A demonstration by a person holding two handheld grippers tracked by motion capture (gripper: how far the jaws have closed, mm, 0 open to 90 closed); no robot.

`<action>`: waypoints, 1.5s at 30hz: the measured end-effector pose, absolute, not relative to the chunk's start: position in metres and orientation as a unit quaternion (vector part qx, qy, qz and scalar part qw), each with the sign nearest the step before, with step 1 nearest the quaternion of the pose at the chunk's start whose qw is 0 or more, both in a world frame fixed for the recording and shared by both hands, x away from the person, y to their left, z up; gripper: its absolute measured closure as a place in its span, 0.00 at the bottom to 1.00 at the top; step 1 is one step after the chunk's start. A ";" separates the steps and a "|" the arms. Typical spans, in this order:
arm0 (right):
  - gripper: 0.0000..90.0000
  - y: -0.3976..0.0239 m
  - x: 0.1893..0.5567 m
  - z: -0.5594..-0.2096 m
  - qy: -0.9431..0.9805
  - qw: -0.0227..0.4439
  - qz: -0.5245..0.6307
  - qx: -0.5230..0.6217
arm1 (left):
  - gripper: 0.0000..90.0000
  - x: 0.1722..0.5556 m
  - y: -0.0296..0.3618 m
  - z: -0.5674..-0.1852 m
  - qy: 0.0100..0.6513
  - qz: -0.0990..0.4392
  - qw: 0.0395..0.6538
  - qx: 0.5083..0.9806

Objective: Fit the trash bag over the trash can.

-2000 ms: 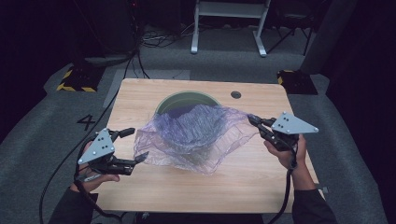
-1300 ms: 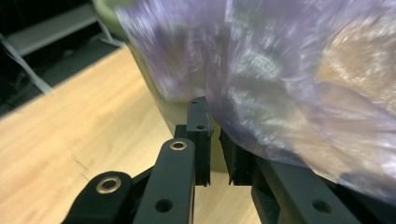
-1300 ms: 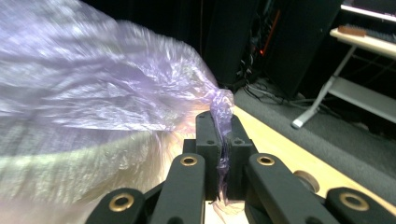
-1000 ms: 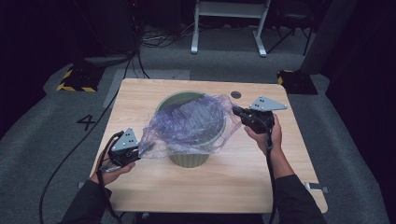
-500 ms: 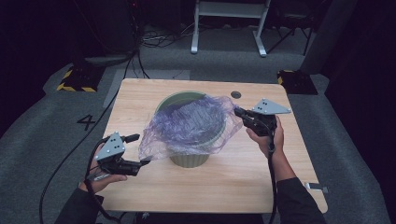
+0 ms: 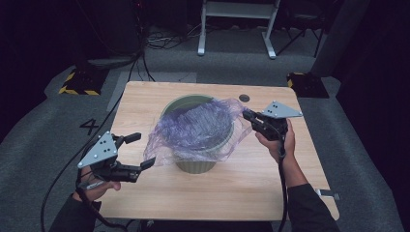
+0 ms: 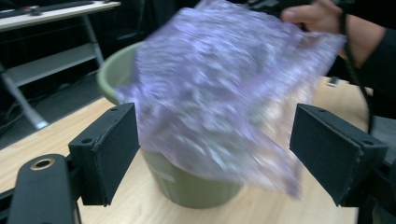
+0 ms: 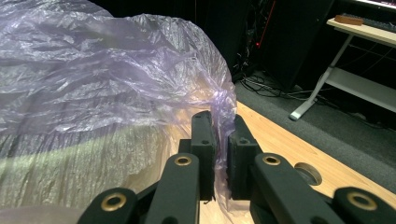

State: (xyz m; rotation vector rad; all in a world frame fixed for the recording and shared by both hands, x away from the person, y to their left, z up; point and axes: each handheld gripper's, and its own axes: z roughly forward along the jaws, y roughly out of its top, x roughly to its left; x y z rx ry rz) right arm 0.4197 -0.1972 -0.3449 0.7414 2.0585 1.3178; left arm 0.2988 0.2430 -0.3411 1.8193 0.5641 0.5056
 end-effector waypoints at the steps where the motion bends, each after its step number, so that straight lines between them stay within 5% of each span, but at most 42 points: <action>1: 0.93 -0.197 0.420 -0.345 0.772 0.290 0.493 0.277 | 0.17 0.301 0.241 -0.339 0.241 0.221 0.546 0.771; 4: 0.93 -0.197 0.419 -0.344 0.772 0.289 0.495 0.276 | 0.25 0.312 0.232 -0.338 0.257 0.244 0.514 0.782; 13: 0.94 -0.194 0.420 -0.348 0.780 0.283 0.489 0.270 | 0.81 0.345 0.227 -0.354 0.280 0.265 0.466 0.796; 18: 0.96 -0.192 0.425 -0.352 0.781 0.279 0.485 0.276 | 0.97 0.363 0.225 -0.365 0.285 0.249 0.452 0.808; 28: 0.99 -0.188 0.439 -0.365 0.789 0.260 0.470 0.298 | 0.99 0.383 0.213 -0.385 0.283 0.218 0.434 0.827; 45: 0.99 -0.207 0.408 -0.386 0.794 0.235 0.483 0.285 | 0.96 0.349 0.231 -0.412 0.259 0.210 0.433 0.837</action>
